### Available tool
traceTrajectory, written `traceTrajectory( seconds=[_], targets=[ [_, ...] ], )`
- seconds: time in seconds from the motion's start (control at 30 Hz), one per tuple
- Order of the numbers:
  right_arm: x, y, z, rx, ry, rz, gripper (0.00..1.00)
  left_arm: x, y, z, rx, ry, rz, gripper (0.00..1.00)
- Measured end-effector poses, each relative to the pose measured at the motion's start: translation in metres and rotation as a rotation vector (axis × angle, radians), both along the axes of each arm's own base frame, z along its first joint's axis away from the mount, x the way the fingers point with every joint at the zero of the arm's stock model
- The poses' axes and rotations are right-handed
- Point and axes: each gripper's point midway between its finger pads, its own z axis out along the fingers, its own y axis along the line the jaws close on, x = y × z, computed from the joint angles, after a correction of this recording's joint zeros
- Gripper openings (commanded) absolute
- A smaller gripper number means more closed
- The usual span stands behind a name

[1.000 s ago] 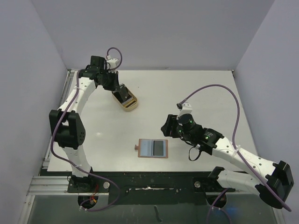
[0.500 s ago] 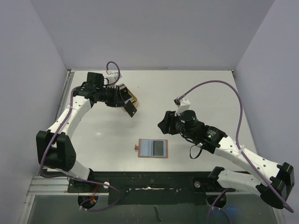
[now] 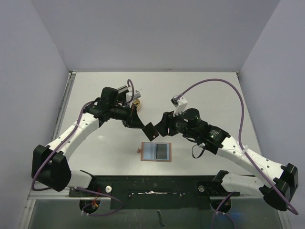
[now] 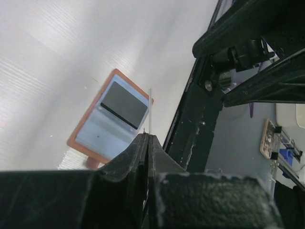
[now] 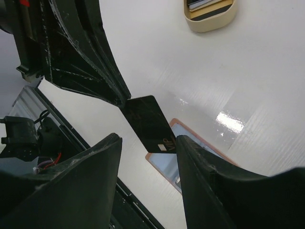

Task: Put the credit cards into the card holder
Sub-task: Pick up the credit card from the storage box.

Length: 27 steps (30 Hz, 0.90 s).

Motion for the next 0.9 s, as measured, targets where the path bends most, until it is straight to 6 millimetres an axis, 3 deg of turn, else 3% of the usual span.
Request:
traceTrajectory(
  seconds=[0.27, 0.5, 0.77, 0.9],
  targets=[
    [-0.003, 0.004, -0.001, 0.015, 0.027, 0.089, 0.49, -0.029, -0.011, 0.002, -0.097, 0.032, -0.104, 0.00],
    [-0.010, 0.012, -0.008, 0.022, 0.053, 0.165, 0.42, -0.037, -0.017, 0.011, -0.152, 0.021, -0.145, 0.00],
    [-0.021, 0.012, -0.028, 0.023, 0.095, 0.221, 0.00, -0.041, -0.019, 0.008, -0.155, 0.033, -0.155, 0.00],
    [-0.026, 0.014, -0.029, 0.052, 0.101, 0.247, 0.00, -0.032, -0.017, 0.001, -0.120, 0.020, -0.107, 0.26]
  ],
)
